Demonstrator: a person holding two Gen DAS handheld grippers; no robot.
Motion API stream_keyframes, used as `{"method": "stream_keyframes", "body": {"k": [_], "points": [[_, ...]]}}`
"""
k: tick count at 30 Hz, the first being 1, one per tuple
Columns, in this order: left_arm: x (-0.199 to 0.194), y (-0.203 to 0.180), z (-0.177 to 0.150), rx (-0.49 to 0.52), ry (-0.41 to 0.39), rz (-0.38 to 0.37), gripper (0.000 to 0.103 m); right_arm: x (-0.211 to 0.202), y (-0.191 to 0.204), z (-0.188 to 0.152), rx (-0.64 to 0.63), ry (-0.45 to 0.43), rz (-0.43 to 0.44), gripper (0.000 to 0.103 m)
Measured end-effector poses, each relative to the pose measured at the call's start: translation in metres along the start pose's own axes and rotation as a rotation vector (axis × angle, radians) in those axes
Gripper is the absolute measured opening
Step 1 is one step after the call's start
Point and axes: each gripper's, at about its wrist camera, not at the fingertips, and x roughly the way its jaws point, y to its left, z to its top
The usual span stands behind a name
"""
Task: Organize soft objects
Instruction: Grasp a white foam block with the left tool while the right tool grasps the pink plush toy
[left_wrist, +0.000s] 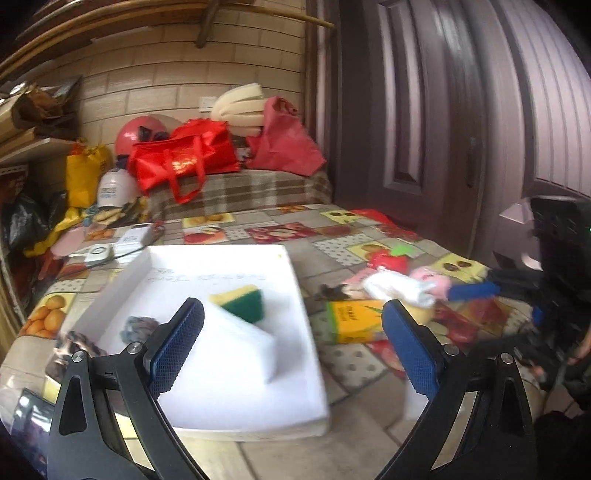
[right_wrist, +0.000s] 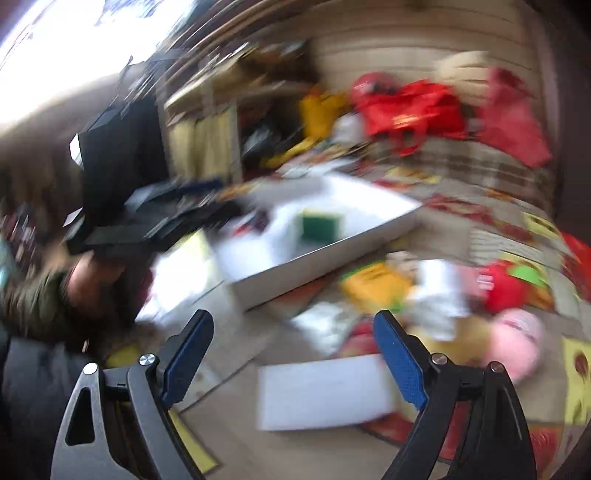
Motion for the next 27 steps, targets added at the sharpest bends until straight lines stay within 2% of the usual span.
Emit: {"method": "stream_keyframes", "body": {"k": [3, 5, 7, 9, 12, 15, 18, 19, 20, 21, 22, 25, 27], "points": [[0.008, -0.043, -0.001, 0.124, 0.096, -0.111, 0.098, -0.019, -0.057, -0.005, 0.201, -0.051, -0.189, 0.089], [0.018, -0.072, -0.004, 0.219, 0.153, -0.155, 0.098, -0.023, -0.094, -0.01, 0.342, -0.011, -0.317, 0.089], [0.035, -0.09, -0.006, 0.265, 0.234, -0.181, 0.098, -0.017, -0.119, -0.011, 0.424, 0.051, -0.423, 0.088], [0.058, -0.102, -0.009, 0.278, 0.339, -0.207, 0.097, -0.01, -0.137, -0.013, 0.482, 0.063, -0.416, 0.088], [0.08, -0.107, -0.015, 0.256, 0.438, -0.259, 0.097, 0.005, -0.147, -0.01, 0.537, 0.058, -0.373, 0.078], [0.089, -0.111, -0.02, 0.253, 0.483, -0.256, 0.097, 0.024, -0.151, -0.006, 0.55, 0.101, -0.399, 0.071], [0.092, -0.113, -0.022, 0.259, 0.496, -0.242, 0.096, 0.036, -0.155, -0.01, 0.574, 0.142, -0.375, 0.066], [0.094, -0.112, -0.022, 0.255, 0.505, -0.252, 0.087, 0.034, -0.153, -0.013, 0.571, 0.135, -0.367, 0.055], [0.097, -0.112, -0.023, 0.253, 0.523, -0.266, 0.079, 0.032, -0.152, -0.014, 0.574, 0.13, -0.342, 0.053], [0.101, -0.114, -0.025, 0.254, 0.547, -0.274, 0.059, 0.031, -0.153, -0.017, 0.581, 0.129, -0.32, 0.053], [0.103, -0.115, -0.027, 0.261, 0.566, -0.281, 0.052, 0.027, -0.154, -0.019, 0.594, 0.116, -0.301, 0.052], [0.098, -0.121, -0.027, 0.291, 0.549, -0.31, 0.052, 0.01, -0.158, -0.025, 0.642, 0.056, -0.284, 0.052], [0.091, -0.126, -0.025, 0.32, 0.512, -0.295, 0.052, -0.005, -0.159, -0.027, 0.667, -0.013, -0.286, 0.052]]}}
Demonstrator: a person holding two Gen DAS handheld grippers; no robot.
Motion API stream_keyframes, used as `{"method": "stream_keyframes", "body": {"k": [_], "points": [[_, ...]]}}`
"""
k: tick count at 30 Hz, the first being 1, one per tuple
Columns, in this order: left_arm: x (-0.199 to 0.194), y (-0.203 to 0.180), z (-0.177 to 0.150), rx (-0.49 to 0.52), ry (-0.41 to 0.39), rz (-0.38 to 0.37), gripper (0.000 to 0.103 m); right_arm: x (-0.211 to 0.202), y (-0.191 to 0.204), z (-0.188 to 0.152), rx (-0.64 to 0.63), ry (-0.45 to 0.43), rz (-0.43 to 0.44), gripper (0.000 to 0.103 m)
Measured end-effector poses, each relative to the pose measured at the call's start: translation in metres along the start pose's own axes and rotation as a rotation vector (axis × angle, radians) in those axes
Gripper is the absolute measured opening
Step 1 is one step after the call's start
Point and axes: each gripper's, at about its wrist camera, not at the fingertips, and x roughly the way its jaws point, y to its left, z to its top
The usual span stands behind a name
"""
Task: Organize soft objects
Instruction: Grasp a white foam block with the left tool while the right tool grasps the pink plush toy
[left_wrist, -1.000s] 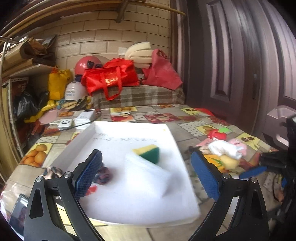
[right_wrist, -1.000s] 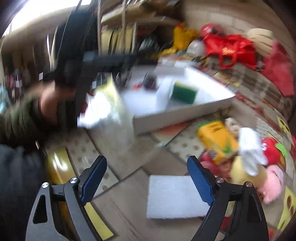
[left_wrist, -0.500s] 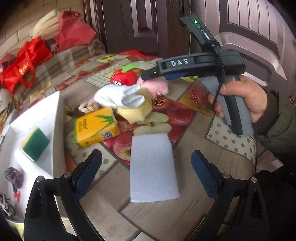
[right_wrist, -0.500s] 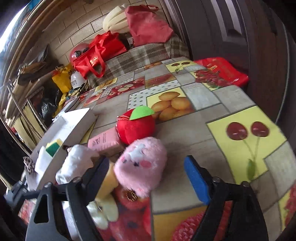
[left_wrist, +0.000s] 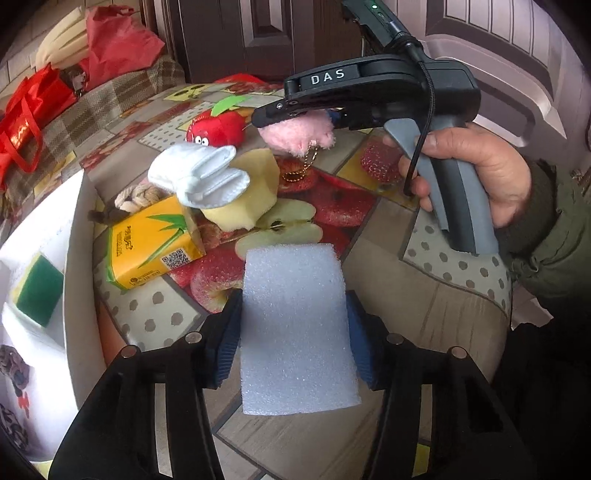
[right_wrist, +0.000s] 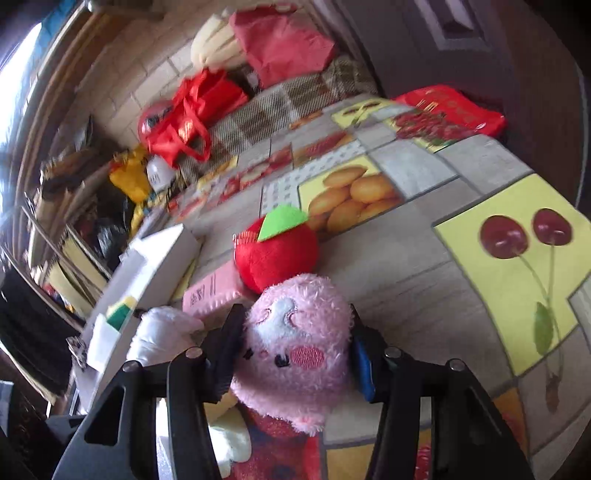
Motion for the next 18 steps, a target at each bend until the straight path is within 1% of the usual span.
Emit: {"method": "stream_keyframes", "body": {"k": [2, 3, 4, 7, 8, 9, 10, 11, 12, 15, 18], "points": [[-0.008, -0.003, -0.002, 0.012, -0.041, 0.023, 0.052, -0.022, -0.001, -0.002, 0.008, -0.096, 0.005, 0.052], [-0.016, -0.003, -0.003, 0.01, -0.077, 0.036, 0.052, -0.031, 0.002, -0.004, 0.002, -0.14, 0.006, 0.052], [-0.026, -0.002, -0.005, 0.002, -0.128, 0.047, 0.052, -0.041, 0.006, -0.005, -0.011, -0.194, 0.007, 0.052], [-0.063, 0.008, -0.017, -0.029, -0.337, 0.117, 0.052, -0.067, 0.023, -0.013, -0.064, -0.332, 0.011, 0.052], [-0.075, 0.013, -0.023, -0.045, -0.406, 0.156, 0.052, -0.074, 0.029, -0.017, -0.084, -0.37, 0.009, 0.052], [-0.081, 0.018, -0.027, -0.057, -0.449, 0.206, 0.052, -0.079, 0.035, -0.021, -0.098, -0.396, 0.008, 0.052], [-0.088, 0.024, -0.032, -0.068, -0.483, 0.274, 0.052, -0.083, 0.041, -0.025, -0.114, -0.42, 0.011, 0.052], [-0.092, 0.03, -0.036, -0.083, -0.5, 0.321, 0.052, -0.084, 0.047, -0.027, -0.126, -0.434, 0.013, 0.052], [-0.098, 0.036, -0.04, -0.111, -0.518, 0.347, 0.052, -0.085, 0.052, -0.029, -0.138, -0.446, 0.015, 0.052], [-0.108, 0.053, -0.051, -0.202, -0.561, 0.36, 0.052, -0.085, 0.065, -0.034, -0.186, -0.464, 0.022, 0.052], [-0.11, 0.063, -0.054, -0.247, -0.573, 0.359, 0.052, -0.083, 0.072, -0.036, -0.226, -0.468, 0.02, 0.052]]}}
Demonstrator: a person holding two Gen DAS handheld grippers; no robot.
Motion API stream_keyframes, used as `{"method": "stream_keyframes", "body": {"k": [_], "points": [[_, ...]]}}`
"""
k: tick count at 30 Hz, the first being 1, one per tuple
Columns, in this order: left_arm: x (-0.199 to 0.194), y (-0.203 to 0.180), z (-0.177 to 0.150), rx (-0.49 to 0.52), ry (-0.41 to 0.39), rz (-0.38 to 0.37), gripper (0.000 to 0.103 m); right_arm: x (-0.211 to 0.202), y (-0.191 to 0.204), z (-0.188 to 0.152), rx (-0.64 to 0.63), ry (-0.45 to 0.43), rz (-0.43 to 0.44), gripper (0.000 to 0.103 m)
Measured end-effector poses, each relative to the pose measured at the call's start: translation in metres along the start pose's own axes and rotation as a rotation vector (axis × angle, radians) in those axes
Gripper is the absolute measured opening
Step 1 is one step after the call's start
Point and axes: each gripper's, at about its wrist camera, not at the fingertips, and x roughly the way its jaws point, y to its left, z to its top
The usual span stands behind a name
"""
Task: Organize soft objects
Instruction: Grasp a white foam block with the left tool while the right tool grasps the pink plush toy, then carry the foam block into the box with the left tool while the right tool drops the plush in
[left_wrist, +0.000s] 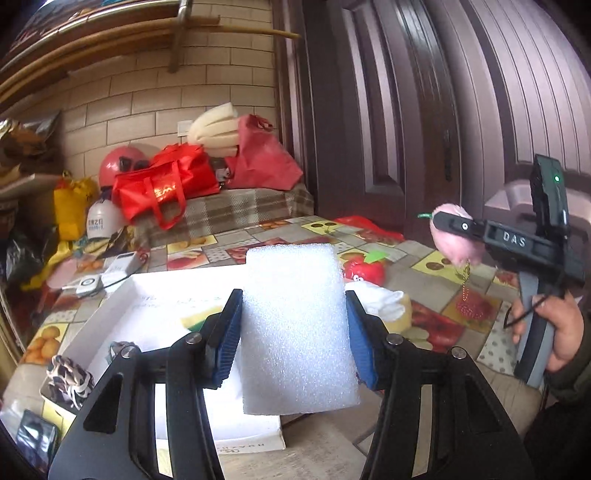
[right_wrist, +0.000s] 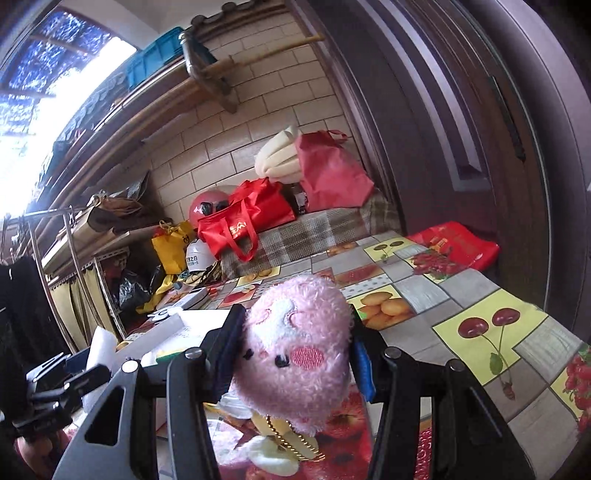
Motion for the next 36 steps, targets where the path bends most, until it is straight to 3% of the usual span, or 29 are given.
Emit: {"method": "stream_keyframes", "body": {"k": [36], "points": [[-0.009, 0.033, -0.005, -0.096, 0.007, 0.111, 0.053, 0.021, 0.066, -0.017, -0.175, 0.076, 0.127, 0.053]]}}
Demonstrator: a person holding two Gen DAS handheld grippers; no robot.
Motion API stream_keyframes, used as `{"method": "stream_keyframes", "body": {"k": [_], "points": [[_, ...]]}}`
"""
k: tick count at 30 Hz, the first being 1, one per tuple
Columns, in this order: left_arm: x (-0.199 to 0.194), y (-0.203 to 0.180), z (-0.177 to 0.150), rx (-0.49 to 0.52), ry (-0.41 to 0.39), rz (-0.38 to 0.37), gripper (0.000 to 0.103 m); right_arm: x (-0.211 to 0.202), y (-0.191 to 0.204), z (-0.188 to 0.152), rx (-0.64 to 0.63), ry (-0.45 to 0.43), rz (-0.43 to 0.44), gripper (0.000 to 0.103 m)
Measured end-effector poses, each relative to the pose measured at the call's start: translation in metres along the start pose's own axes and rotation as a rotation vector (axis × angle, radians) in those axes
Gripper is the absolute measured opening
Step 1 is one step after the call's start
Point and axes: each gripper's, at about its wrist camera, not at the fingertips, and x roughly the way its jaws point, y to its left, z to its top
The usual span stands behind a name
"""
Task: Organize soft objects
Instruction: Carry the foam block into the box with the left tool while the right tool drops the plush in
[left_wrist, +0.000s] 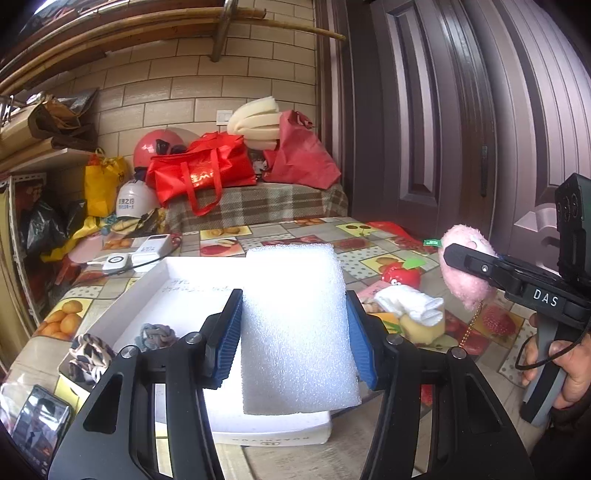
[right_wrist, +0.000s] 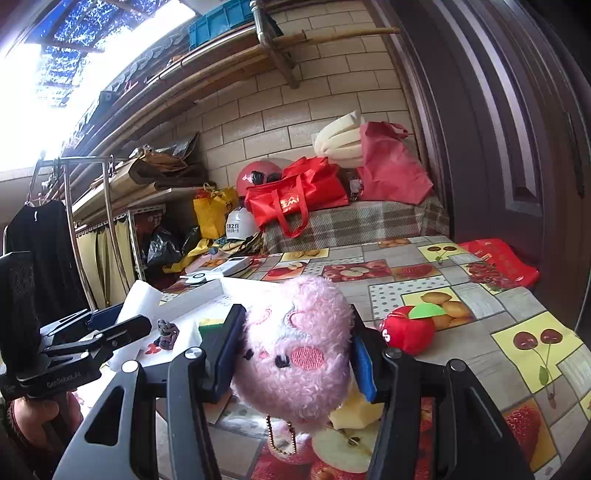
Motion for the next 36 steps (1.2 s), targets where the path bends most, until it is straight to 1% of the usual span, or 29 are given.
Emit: {"method": "stream_keyframes", "body": {"k": [8, 10, 15, 18, 22, 24, 27, 29, 31, 36], "points": [[-0.007, 0.041, -0.001, -0.054, -0.01, 0.106, 0.053, 0.015, 0.014, 0.0, -0.008, 0.045, 0.055, 0.053], [-0.009, 0.058, -0.003, -0.089, -0.011, 0.134, 0.053, 0.02, 0.019, 0.0, -0.015, 0.056, 0.068, 0.053], [-0.017, 0.096, -0.008, -0.146, -0.016, 0.232, 0.053, 0.032, 0.036, -0.002, -0.061, 0.078, 0.104, 0.053], [-0.018, 0.114, -0.011, -0.171, -0.003, 0.28, 0.053, 0.038, 0.045, -0.003, -0.082, 0.091, 0.132, 0.053], [-0.015, 0.126, -0.016, -0.211, 0.034, 0.3, 0.053, 0.047, 0.056, -0.004, -0.092, 0.108, 0.168, 0.053], [-0.011, 0.126, -0.016, -0.204, 0.048, 0.303, 0.053, 0.051, 0.062, -0.005, -0.094, 0.118, 0.191, 0.053], [-0.009, 0.122, -0.016, -0.191, 0.059, 0.307, 0.053, 0.06, 0.072, -0.007, -0.09, 0.139, 0.25, 0.053], [-0.007, 0.123, -0.017, -0.192, 0.069, 0.308, 0.053, 0.069, 0.079, -0.009, -0.07, 0.163, 0.295, 0.052], [-0.005, 0.125, -0.017, -0.196, 0.083, 0.31, 0.053, 0.077, 0.086, -0.012, -0.066, 0.186, 0.318, 0.052], [0.004, 0.122, -0.018, -0.17, 0.114, 0.308, 0.053, 0.089, 0.108, -0.017, -0.108, 0.224, 0.396, 0.052]]}}
